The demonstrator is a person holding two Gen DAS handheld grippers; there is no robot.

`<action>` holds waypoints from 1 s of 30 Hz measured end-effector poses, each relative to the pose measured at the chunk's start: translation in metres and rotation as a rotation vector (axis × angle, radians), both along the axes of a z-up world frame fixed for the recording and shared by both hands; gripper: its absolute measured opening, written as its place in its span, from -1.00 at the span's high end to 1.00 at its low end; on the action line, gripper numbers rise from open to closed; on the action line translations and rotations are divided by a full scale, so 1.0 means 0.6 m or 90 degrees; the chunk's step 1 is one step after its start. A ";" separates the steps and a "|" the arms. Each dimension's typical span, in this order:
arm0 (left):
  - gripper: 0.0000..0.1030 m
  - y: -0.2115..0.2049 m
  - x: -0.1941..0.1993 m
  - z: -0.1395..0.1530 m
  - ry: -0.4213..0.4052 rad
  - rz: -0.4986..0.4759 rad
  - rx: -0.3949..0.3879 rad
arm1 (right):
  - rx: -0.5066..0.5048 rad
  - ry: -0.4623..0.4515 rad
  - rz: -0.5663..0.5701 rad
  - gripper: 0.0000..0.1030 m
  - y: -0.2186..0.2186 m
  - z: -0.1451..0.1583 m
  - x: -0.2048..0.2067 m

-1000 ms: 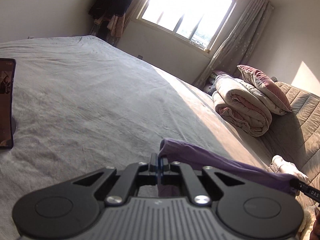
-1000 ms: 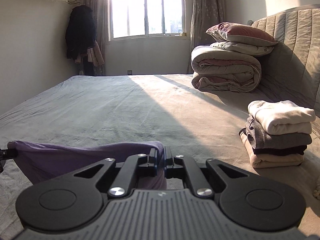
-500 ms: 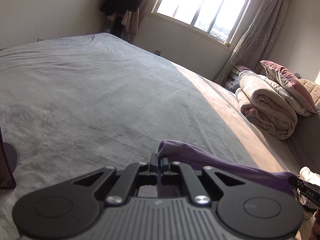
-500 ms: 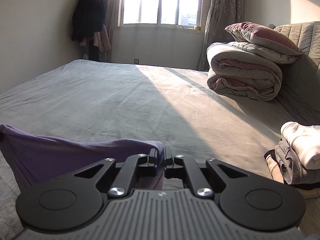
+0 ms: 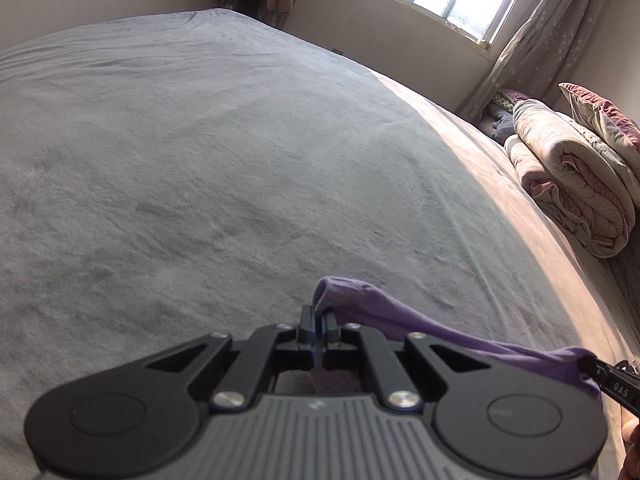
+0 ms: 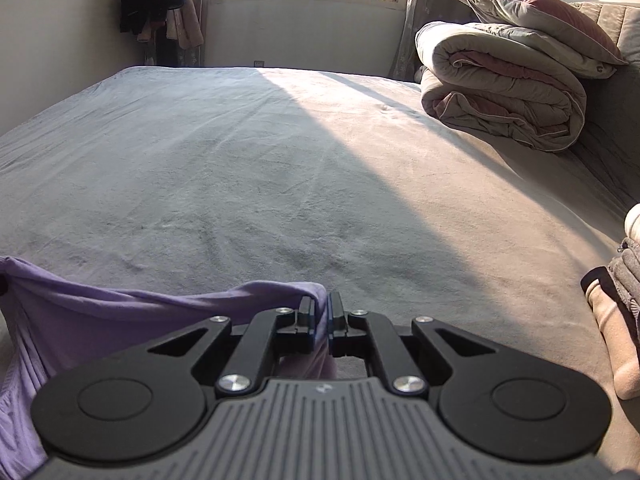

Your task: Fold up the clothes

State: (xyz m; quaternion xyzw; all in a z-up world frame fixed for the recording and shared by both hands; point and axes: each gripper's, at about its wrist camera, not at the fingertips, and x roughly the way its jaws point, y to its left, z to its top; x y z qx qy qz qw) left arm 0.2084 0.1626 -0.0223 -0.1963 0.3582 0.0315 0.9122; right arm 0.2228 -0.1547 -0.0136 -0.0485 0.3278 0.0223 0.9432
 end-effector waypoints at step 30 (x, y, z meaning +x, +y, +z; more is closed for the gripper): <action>-0.14 -0.023 -0.190 0.027 0.102 -0.015 -0.308 | 0.080 0.052 0.134 -0.06 -0.007 0.057 -0.202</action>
